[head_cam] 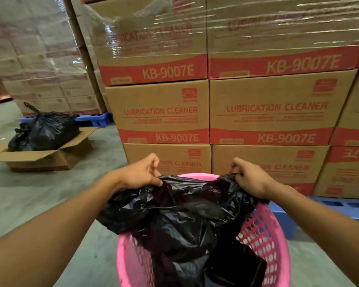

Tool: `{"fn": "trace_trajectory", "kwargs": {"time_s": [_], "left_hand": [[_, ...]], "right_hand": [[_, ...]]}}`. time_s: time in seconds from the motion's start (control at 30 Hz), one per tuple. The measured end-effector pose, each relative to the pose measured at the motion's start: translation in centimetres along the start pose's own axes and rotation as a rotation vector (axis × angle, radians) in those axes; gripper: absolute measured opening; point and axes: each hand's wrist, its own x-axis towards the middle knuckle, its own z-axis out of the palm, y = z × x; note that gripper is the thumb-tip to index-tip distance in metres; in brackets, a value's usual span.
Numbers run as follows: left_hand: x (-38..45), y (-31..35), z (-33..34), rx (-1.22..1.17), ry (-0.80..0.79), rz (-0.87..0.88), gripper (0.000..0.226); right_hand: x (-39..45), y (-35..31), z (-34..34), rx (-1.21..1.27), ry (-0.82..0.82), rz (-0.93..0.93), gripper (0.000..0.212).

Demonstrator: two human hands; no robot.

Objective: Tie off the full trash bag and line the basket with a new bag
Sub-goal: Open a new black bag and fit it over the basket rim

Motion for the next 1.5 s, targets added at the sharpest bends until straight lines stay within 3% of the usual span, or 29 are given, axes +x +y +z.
{"fn": "trace_trajectory", "kwargs": {"time_s": [0.07, 0.17, 0.27, 0.33, 0.47, 0.57, 0.67, 0.77, 0.8, 0.9, 0.97, 1.0, 1.1, 1.13, 1.17, 1.23, 1.3, 1.4, 1.5], "left_hand": [[-0.1, -0.4, -0.2, -0.097, -0.078, 0.053, 0.041], [1.1, -1.8, -0.3, 0.033, 0.021, 0.092, 0.034], [2.8, -2.1, 0.1, 0.269, 0.158, 0.087, 0.051], [3.8, -1.3, 0.8, 0.323, 0.21, 0.061, 0.048], [5.5, -0.8, 1.8, 0.361, 0.128, -0.036, 0.032], [5.6, -1.6, 2.7, 0.192, 0.007, -0.125, 0.027], [3.9, -2.7, 3.0, -0.047, -0.013, -0.167, 0.033], [1.4, -4.4, 3.1, -0.256, -0.023, -0.246, 0.075], [0.5, -5.1, 3.1, -0.337, -0.023, -0.299, 0.077], [-2.1, -6.3, 3.3, -0.536, -0.03, -0.32, 0.045], [-3.1, -6.8, 3.0, -0.354, 0.108, -0.173, 0.027], [-3.5, -6.6, 2.7, -0.25, 0.203, -0.1, 0.024], [-5.5, -4.8, 2.2, -0.021, 0.392, 0.159, 0.036], [-6.2, -4.1, 2.3, 0.046, 0.4, 0.238, 0.038], [-6.8, -3.3, 2.4, 0.134, 0.371, 0.306, 0.038], [-7.7, -2.4, 2.7, 0.328, 0.267, 0.339, 0.036], [-8.4, -2.3, 2.8, 0.474, 0.219, 0.29, 0.025], [-10.9, -2.8, 3.2, 0.496, 0.217, 0.234, 0.014], [-14.4, -3.7, 4.0, 0.413, 0.105, 0.241, 0.028]], "right_hand": [[0.1, 0.4, 0.4, 0.205, 0.036, -0.045, 0.032], [0.2, 1.2, 0.8, 0.391, 0.018, -0.023, 0.044], [0.7, 1.3, 0.7, 0.359, 0.013, 0.016, 0.059], [0.9, 1.0, 0.5, 0.276, 0.006, 0.031, 0.062], [1.9, 1.7, 0.9, 0.235, -0.012, 0.118, 0.056], [1.9, 2.8, 1.1, 0.302, -0.031, 0.189, 0.043], [1.1, 3.9, 1.1, 0.366, -0.091, 0.209, 0.037], [-0.1, 5.1, 1.6, 0.485, -0.147, 0.281, 0.046], [-0.8, 5.1, 1.6, 0.532, -0.163, 0.311, 0.048], [-3.6, 5.0, 1.0, 0.587, -0.254, 0.371, 0.041], [-5.1, 5.2, 0.3, 0.532, -0.257, 0.382, 0.035], [-5.6, 5.2, -0.1, 0.497, -0.18, 0.374, 0.033], [-6.3, 3.7, -1.7, 0.408, 0.262, 0.226, 0.025], [-6.6, 2.3, -2.2, 0.381, 0.329, 0.118, 0.027], [-7.0, 0.9, -2.7, 0.339, 0.324, -0.006, 0.033], [-7.9, -1.7, -3.0, 0.138, 0.126, -0.201, 0.054], [-8.8, -2.7, -2.3, -0.118, -0.091, -0.217, 0.07], [-10.8, -2.0, -1.7, -0.297, -0.126, -0.197, 0.048], [-14.4, -0.6, -1.8, -0.207, -0.162, -0.266, 0.034]]}}
